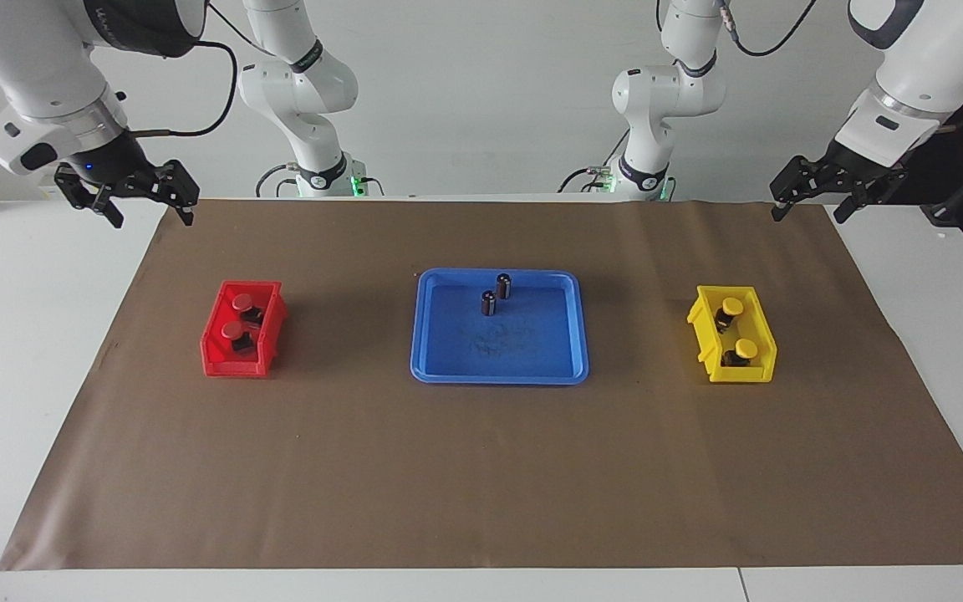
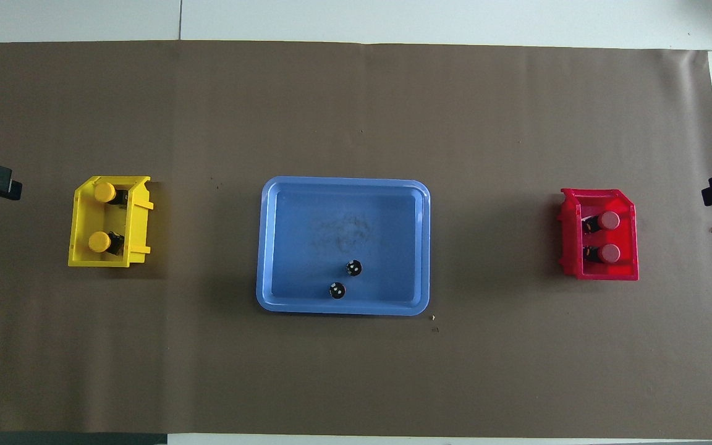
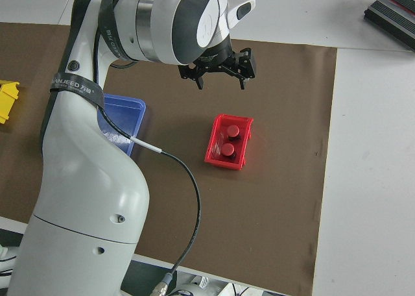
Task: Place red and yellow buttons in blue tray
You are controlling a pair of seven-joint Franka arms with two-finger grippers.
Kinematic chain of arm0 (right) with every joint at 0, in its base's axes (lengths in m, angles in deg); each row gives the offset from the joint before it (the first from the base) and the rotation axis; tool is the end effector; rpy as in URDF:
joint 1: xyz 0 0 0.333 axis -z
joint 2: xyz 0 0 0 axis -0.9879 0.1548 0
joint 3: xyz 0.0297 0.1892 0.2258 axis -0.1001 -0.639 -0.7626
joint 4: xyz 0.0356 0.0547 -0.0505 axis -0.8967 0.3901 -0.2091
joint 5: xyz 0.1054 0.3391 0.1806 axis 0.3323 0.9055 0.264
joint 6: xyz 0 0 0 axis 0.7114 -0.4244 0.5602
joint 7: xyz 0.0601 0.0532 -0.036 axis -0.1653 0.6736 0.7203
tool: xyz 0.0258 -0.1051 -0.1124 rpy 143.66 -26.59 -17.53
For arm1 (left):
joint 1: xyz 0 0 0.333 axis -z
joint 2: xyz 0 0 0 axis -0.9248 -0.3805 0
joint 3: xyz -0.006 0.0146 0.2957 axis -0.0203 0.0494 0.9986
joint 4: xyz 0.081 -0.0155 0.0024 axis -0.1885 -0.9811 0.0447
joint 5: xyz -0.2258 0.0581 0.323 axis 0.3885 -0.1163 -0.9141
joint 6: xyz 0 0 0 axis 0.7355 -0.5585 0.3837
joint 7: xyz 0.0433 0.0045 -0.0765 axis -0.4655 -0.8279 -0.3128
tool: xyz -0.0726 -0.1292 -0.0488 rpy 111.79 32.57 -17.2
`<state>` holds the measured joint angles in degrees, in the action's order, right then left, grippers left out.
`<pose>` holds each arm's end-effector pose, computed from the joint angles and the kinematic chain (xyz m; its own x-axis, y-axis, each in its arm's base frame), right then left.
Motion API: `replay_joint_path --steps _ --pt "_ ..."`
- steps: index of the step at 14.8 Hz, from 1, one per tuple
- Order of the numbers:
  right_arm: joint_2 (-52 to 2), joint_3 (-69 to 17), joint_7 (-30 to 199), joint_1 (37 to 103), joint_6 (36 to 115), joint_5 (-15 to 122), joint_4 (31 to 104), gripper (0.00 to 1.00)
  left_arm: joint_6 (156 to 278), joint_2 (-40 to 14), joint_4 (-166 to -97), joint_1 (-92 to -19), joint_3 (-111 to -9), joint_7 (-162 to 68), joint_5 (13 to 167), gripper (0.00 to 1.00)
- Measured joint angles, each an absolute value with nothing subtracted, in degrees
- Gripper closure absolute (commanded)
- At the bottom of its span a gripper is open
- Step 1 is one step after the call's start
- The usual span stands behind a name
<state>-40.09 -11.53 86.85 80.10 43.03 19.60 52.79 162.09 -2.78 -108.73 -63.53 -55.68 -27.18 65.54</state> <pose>0.5444 -0.0701 0.5597 0.9949 0.0677 -0.0747 0.0713 -0.9964 0.0466 0.5447 -0.0307 0.5768 0.9904 -0.1311 -0.0445 -0.1305 -0.9913 0.0172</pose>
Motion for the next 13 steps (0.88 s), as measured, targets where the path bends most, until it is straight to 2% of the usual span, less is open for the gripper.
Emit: replay_joint_path --steps 8,11,13 --pt "-40.09 -11.56 86.85 79.98 43.07 21.46 53.12 0.0 162.12 -2.72 -109.58 -63.6 -55.55 -26.92 65.54 0.0" --pt "-40.11 -11.55 89.46 80.0 46.21 21.47 54.56 0.19 162.12 -2.63 -109.63 -63.66 -55.29 -26.92 65.54 0.0" --pt "-40.34 -11.54 90.51 80.02 49.73 21.47 56.6 0.24 162.12 -2.59 -109.65 -63.66 -55.27 -26.92 65.54 0.0"
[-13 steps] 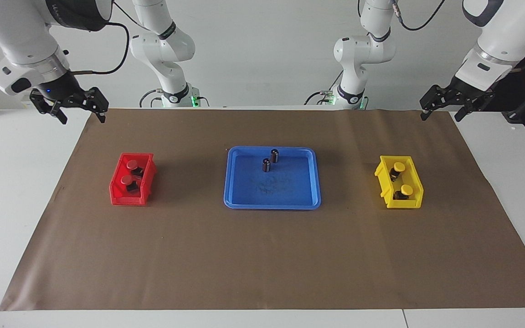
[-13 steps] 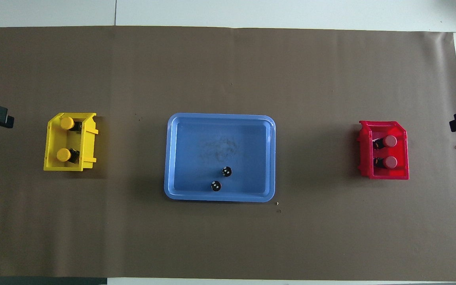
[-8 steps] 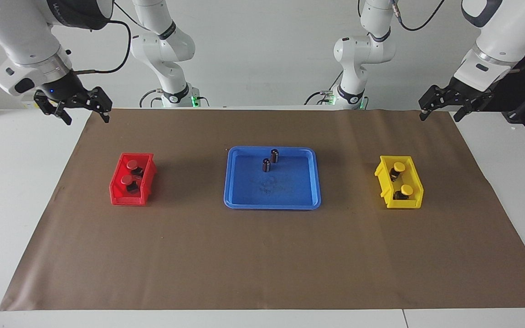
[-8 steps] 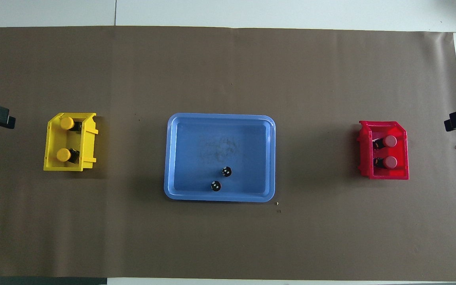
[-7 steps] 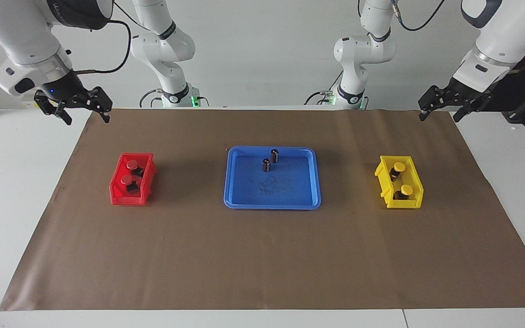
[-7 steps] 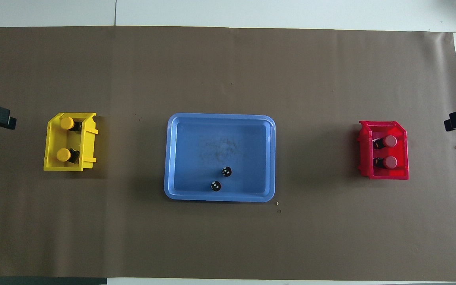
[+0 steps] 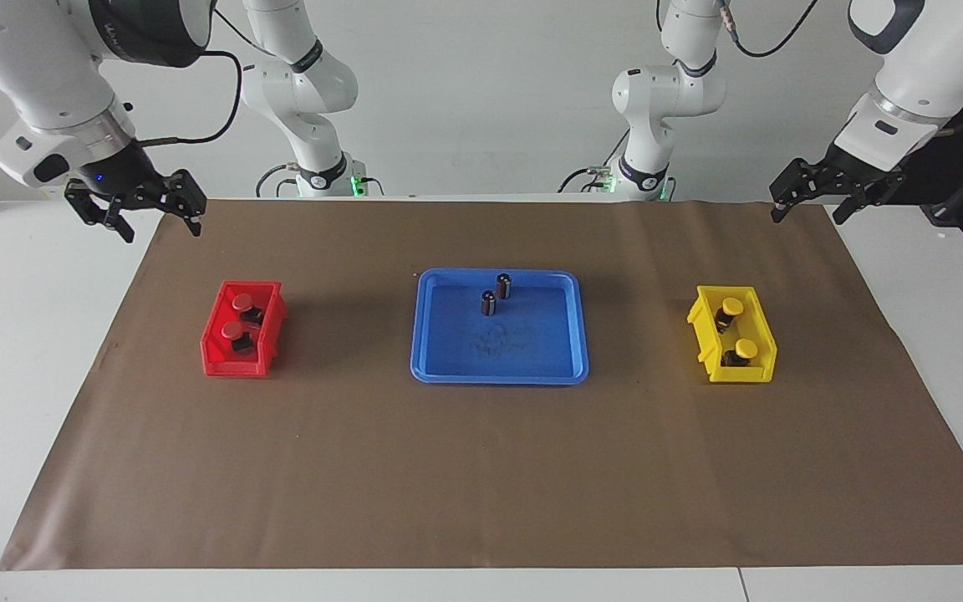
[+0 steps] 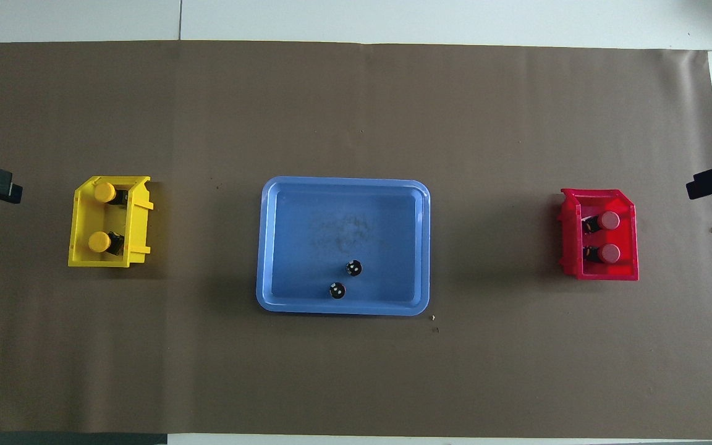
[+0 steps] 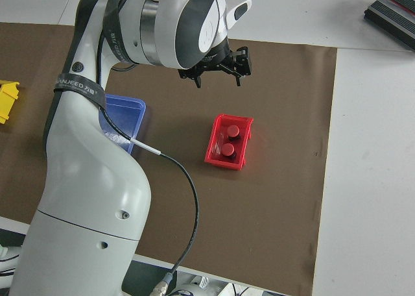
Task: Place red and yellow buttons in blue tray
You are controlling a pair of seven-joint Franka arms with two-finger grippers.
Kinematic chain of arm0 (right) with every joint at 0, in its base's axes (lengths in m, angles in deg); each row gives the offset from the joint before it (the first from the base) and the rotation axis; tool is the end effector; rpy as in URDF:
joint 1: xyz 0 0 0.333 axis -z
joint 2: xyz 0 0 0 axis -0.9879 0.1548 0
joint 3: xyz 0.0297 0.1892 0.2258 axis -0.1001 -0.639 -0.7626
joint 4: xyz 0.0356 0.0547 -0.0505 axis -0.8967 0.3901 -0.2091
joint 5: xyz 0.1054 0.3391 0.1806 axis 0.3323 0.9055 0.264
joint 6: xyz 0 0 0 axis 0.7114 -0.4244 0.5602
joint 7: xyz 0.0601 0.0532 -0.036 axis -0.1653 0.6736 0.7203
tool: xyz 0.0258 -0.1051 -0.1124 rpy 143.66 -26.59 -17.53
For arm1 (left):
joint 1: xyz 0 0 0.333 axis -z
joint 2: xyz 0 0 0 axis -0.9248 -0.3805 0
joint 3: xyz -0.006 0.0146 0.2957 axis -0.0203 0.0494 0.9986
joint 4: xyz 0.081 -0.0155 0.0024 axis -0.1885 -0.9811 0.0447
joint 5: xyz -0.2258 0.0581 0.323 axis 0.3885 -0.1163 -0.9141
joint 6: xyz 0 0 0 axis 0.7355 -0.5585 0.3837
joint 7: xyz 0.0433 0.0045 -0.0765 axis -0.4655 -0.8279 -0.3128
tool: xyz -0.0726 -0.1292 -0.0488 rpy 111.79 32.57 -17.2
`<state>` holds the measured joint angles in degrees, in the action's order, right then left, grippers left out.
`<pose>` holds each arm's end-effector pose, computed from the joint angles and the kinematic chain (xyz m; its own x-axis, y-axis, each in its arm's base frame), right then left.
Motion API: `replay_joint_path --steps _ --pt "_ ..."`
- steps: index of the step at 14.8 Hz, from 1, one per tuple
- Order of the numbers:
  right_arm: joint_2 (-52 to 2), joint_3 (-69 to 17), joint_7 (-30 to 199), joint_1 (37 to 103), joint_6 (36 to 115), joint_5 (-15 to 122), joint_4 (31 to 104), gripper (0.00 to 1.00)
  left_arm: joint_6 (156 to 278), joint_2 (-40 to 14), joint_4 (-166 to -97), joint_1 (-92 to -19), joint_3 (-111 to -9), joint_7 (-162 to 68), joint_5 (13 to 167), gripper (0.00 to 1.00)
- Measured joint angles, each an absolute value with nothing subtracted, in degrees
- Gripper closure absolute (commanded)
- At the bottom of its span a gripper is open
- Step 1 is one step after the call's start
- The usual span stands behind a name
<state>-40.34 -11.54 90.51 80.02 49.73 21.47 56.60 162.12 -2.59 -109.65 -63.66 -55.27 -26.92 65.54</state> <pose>0.5575 -0.0652 0.5401 0.9902 0.1387 -0.0165 0.1391 -0.9900 0.0229 0.5433 -0.0255 0.5712 0.9904 -0.1263 -0.0566 -0.1254 -0.9919 0.0186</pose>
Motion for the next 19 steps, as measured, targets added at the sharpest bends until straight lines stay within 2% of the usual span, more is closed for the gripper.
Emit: replay_joint_path --steps 5,12,19 --pt "-40.48 -11.66 90.7 79.95 62.57 21.51 67.22 0.27 162.12 -2.5 -109.78 -63.66 -55.27 -26.92 65.54 0.0" --pt "-36.33 -11.46 90.7 80.12 81.27 21.55 80.63 0.32 162.12 -2.47 -109.86 -63.66 -55.27 -26.92 65.54 0.0" --pt "-35.92 -11.45 89.4 80.11 89.75 23.16 87.24 0.32 162.12 -2.46 -109.89 -63.66 -55.26 -26.92 65.54 0.0"
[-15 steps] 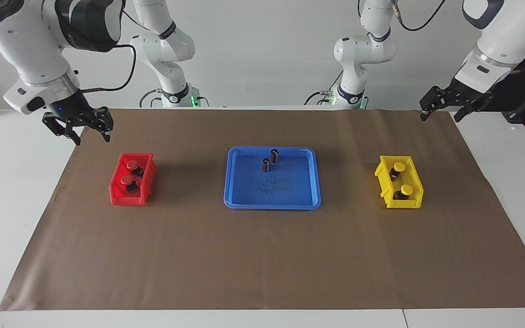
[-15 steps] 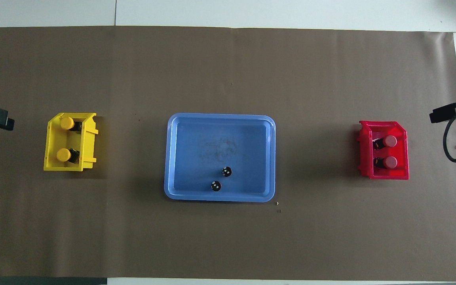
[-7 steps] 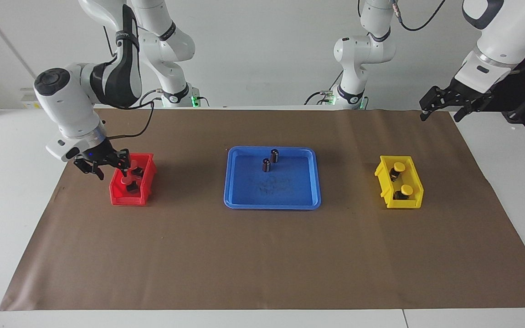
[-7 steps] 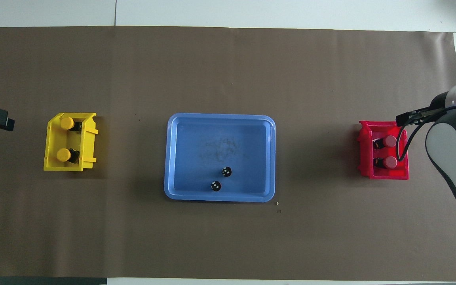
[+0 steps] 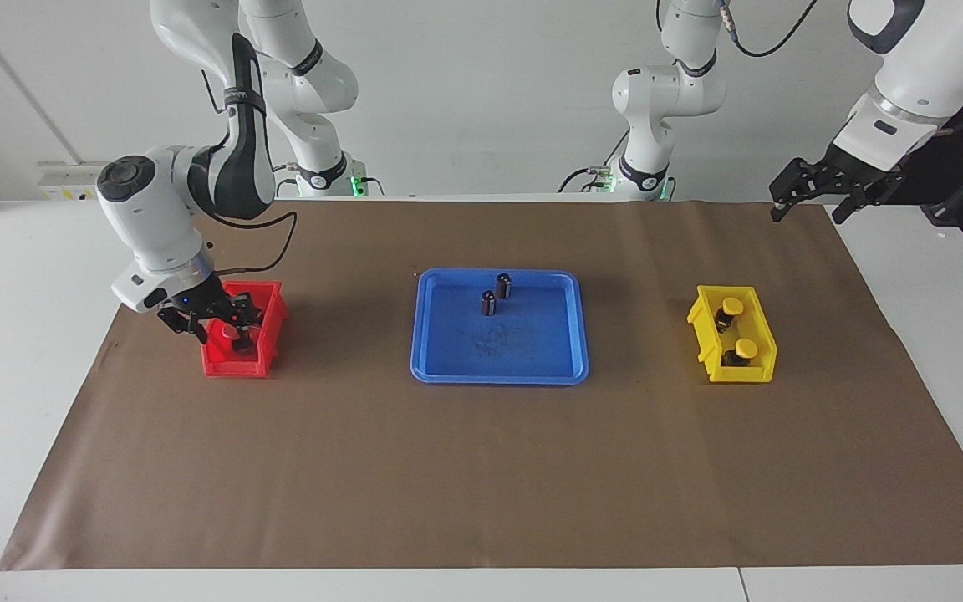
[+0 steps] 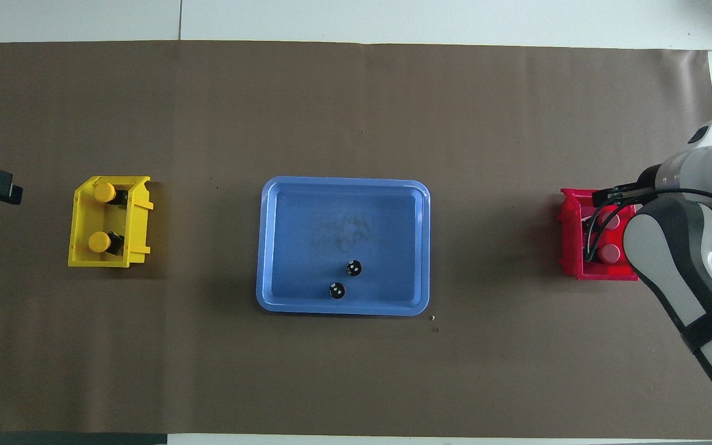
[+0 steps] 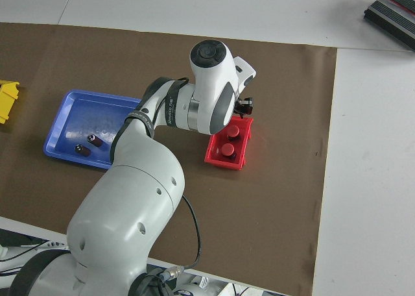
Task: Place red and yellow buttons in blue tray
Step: 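Reach the right gripper into the red holder and grasp a red button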
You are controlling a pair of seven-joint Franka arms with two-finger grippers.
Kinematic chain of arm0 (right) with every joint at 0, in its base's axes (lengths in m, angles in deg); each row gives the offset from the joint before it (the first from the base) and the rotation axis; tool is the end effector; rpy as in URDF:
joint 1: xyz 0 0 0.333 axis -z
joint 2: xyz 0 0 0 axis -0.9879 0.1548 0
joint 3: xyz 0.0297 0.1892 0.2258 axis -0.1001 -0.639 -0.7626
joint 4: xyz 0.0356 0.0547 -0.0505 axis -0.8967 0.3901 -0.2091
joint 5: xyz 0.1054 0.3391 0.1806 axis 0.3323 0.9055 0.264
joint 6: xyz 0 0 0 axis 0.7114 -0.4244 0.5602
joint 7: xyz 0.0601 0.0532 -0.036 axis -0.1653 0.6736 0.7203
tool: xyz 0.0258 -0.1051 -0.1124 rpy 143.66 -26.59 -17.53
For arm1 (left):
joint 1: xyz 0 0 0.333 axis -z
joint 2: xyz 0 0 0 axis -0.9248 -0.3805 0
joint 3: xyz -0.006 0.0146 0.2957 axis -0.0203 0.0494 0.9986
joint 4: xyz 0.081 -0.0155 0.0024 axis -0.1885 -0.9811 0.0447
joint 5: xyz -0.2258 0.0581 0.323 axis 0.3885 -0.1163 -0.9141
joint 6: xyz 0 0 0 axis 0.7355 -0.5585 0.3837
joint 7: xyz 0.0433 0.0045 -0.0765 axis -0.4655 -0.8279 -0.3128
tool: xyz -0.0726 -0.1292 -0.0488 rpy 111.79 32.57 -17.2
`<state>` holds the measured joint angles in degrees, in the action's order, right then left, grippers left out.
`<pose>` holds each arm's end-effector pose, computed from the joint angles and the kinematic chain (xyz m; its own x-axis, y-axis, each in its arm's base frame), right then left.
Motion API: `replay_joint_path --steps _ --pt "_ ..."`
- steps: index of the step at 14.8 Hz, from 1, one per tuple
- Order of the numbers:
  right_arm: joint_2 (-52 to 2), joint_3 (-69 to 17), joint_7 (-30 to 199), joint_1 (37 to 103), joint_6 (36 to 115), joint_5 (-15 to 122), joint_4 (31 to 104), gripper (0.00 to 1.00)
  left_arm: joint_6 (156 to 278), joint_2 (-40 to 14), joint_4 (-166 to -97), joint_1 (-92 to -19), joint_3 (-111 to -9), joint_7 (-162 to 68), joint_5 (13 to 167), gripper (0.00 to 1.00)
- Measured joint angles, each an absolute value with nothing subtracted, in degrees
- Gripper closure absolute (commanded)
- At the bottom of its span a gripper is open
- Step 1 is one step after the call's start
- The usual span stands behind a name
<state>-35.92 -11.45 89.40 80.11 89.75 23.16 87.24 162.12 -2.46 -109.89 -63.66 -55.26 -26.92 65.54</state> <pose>0.5613 -0.0632 0.3034 0.9907 0.1152 0.0731 0.1137 -0.9932 0.0245 0.5426 -0.0253 0.5705 0.9903 -0.1261 -0.0585 -0.1252 -0.9920 0.0188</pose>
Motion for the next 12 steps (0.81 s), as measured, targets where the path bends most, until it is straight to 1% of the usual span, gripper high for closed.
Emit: replay_joint_path --steps 3,12 --pt "-35.99 -11.39 89.36 80.23 90.35 23.17 89.01 0.32 162.12 -2.45 -109.9 -63.66 -55.27 -26.92 65.54 0.0" --pt "-36.25 -11.34 89.36 80.38 90.36 23.17 90.65 0.34 162.12 -2.44 -109.96 -63.67 -55.2 -26.92 65.54 0.0"
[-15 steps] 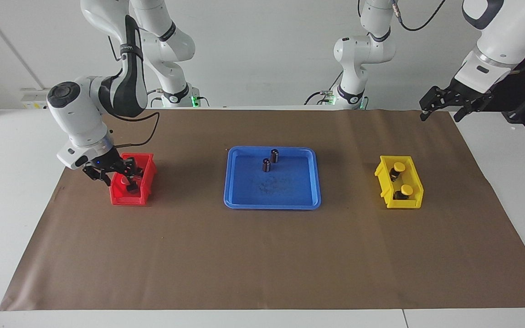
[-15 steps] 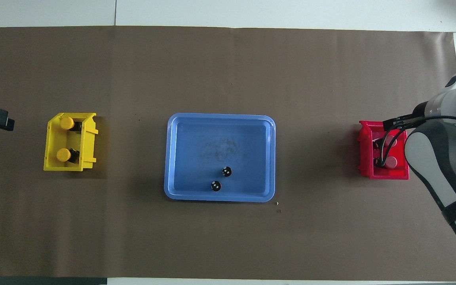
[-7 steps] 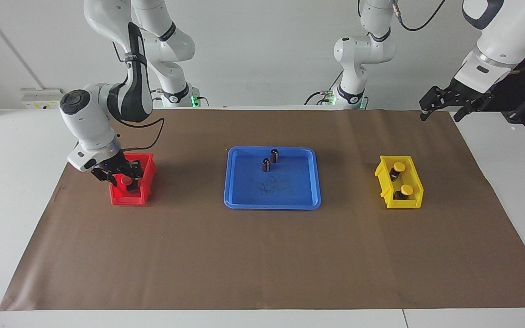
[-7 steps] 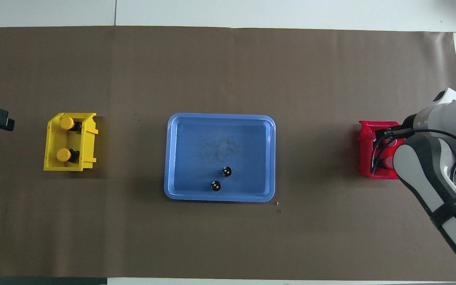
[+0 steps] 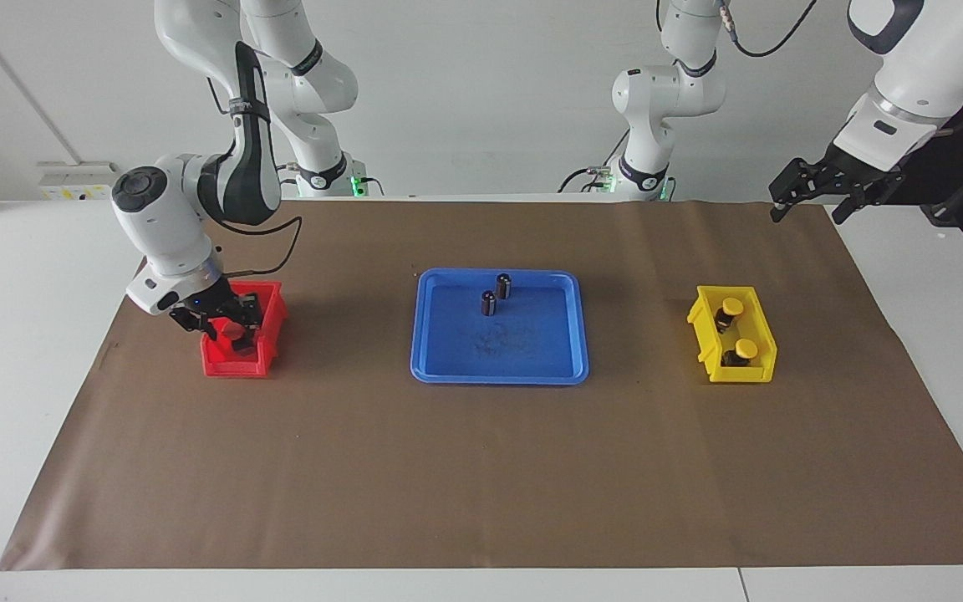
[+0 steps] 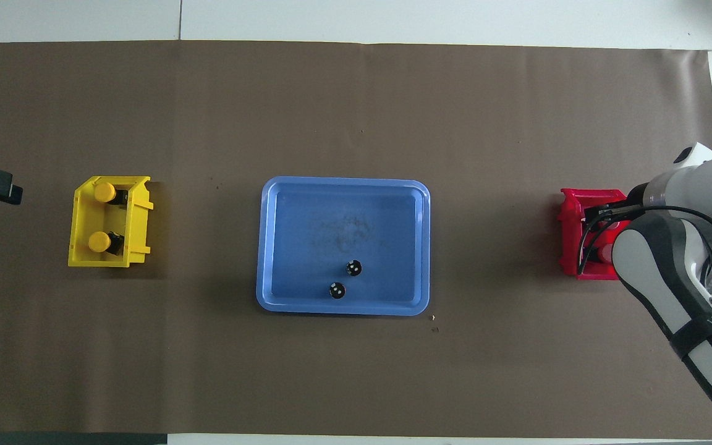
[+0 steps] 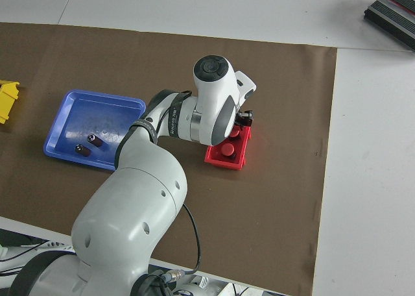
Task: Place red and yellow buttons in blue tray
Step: 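Reach the right gripper into the red holder and grasp a red button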
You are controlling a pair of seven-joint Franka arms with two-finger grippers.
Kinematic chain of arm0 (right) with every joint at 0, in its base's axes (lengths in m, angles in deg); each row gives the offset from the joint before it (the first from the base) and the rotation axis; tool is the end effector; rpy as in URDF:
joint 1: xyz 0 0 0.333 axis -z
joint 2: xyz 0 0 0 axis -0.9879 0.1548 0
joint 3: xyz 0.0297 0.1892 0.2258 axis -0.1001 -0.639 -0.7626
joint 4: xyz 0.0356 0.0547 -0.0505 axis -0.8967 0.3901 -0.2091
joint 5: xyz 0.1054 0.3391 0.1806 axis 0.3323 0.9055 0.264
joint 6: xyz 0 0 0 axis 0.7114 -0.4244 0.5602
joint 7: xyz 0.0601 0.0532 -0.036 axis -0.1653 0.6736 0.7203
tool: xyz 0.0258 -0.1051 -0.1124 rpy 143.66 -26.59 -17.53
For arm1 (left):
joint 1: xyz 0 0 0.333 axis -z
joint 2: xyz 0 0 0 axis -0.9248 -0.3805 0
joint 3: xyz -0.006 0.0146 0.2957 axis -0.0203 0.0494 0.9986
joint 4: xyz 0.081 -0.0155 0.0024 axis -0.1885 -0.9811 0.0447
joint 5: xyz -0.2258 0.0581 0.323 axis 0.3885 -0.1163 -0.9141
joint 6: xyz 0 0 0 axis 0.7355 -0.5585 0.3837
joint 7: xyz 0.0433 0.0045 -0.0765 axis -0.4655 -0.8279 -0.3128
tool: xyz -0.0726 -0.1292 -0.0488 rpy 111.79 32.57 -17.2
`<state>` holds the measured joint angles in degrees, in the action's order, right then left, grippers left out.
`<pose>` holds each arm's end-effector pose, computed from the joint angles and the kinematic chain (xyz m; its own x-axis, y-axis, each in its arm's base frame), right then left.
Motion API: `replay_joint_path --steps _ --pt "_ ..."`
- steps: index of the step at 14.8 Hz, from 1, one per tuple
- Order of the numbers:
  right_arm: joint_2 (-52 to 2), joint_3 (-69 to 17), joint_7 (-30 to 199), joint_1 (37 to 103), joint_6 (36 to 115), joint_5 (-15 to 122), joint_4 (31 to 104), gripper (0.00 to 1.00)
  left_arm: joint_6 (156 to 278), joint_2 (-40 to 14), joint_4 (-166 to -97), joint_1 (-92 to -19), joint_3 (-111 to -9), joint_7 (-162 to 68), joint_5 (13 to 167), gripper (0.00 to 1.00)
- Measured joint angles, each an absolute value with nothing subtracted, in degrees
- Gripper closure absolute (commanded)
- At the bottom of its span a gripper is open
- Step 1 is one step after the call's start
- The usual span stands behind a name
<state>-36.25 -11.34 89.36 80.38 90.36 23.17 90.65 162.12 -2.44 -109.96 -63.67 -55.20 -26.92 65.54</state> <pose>0.5431 -0.0650 0.2807 0.9938 0.1070 0.0313 0.1066 -0.9942 0.0141 0.5424 -0.0247 0.5701 0.9904 -0.1249 -0.0594 -0.1240 -0.9921 0.0189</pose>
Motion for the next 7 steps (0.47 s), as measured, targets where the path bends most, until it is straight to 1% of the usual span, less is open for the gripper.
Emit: replay_joint_path --steps 3,5,7 --pt "-36.53 -11.34 89.36 80.41 90.36 23.17 91.25 0.35 162.12 -2.44 -110.04 -63.67 -55.2 -26.92 65.54 0.0" --pt "-36.85 -11.34 89.37 80.41 90.36 23.17 91.78 0.4 162.12 -2.44 -110.11 -63.66 -55.2 -27.47 65.54 0.0" --pt "-37.09 -11.34 89.47 80.42 90.36 23.17 92.24 0.49 162.12 -2.43 -110.29 -63.65 -55.2 -28.06 65.54 0.0"
